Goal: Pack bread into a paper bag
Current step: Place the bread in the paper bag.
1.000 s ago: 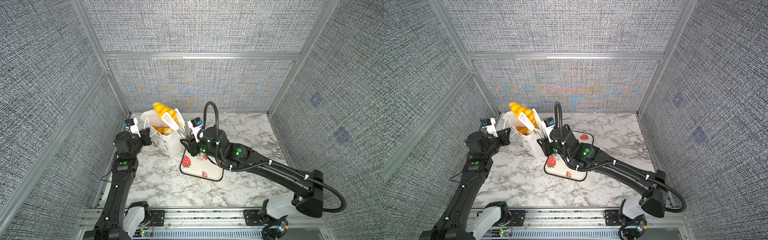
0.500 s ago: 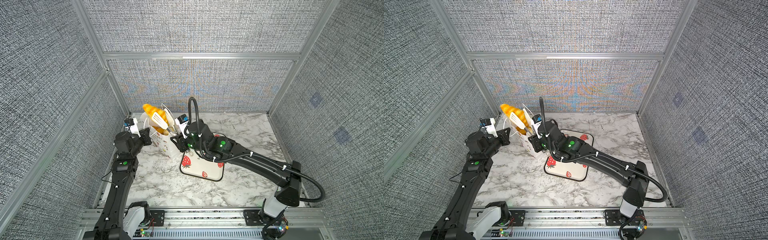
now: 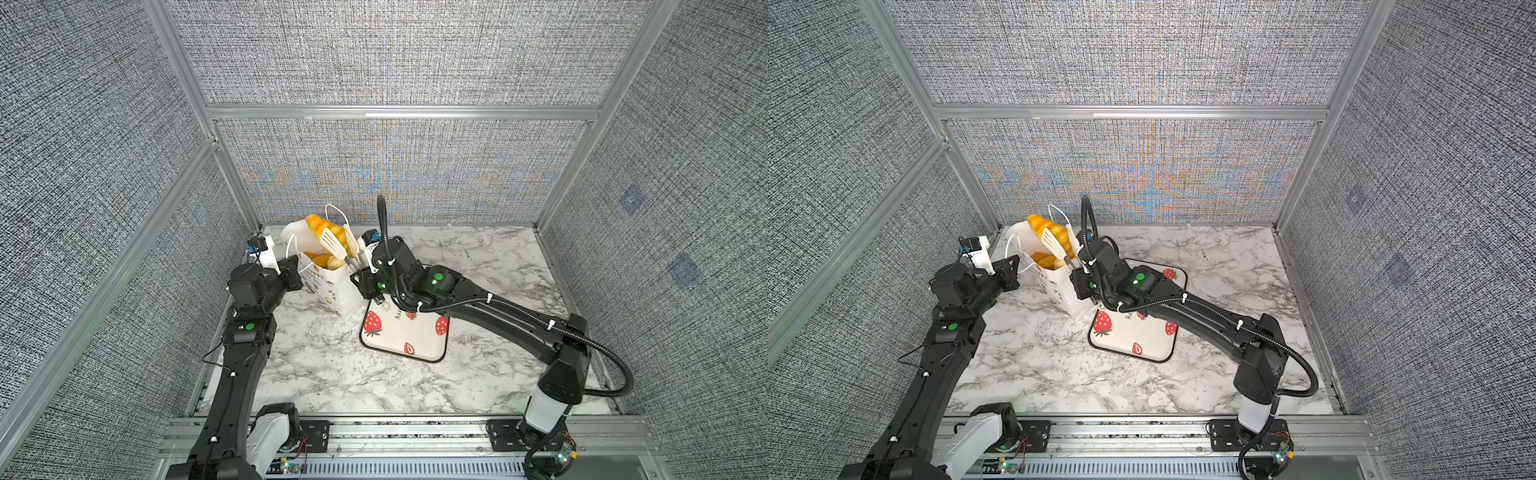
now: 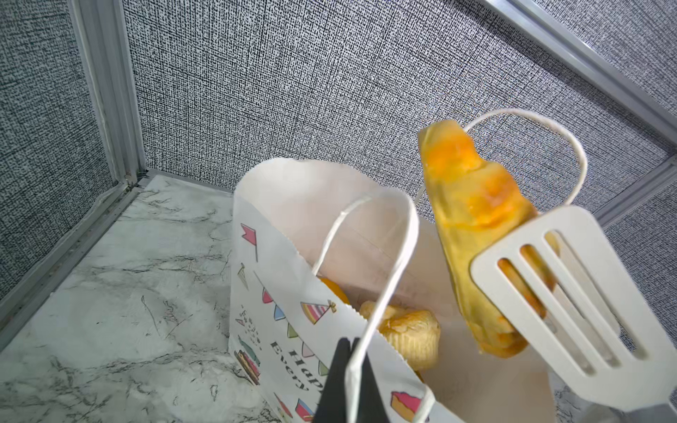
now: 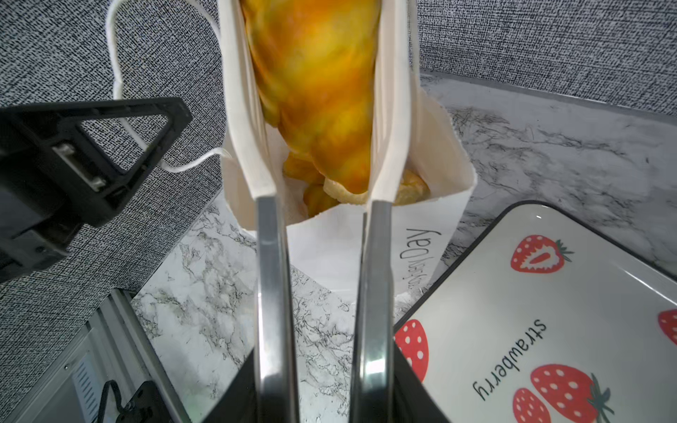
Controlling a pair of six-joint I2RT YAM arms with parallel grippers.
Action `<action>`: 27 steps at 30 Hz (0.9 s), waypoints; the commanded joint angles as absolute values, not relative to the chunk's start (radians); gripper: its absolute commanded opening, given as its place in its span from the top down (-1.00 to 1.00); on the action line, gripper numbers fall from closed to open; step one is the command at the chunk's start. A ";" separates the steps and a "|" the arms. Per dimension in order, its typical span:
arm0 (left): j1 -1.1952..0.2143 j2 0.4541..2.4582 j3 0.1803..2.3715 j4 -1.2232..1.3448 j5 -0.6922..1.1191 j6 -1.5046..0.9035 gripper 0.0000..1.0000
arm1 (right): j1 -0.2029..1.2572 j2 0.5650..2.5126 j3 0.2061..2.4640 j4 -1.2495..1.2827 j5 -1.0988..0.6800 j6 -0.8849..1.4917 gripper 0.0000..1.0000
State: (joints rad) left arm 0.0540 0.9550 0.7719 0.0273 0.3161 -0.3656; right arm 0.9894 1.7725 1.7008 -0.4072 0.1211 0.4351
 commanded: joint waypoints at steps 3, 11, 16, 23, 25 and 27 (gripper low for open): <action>0.055 0.954 0.772 0.038 0.319 -0.350 1.00 | 0.991 1.760 1.692 -0.365 0.101 0.459 0.20; 0.055 0.955 0.771 0.037 0.321 -0.352 1.00 | 0.991 1.763 1.684 -0.368 0.091 0.465 0.08; 0.054 0.957 0.771 0.038 0.322 -0.353 1.00 | 0.991 1.757 1.687 -0.371 0.089 0.459 -0.02; 0.055 0.963 0.770 0.040 0.328 -0.355 1.00 | 0.991 1.756 1.692 -0.377 0.081 0.457 -0.13; 0.055 0.965 0.771 0.040 0.328 -0.355 1.00 | 0.991 1.754 1.692 -0.377 0.080 0.456 -0.14; 0.054 0.966 0.771 0.038 0.328 -0.355 1.00 | 0.992 1.750 1.690 -0.377 0.081 0.454 -0.14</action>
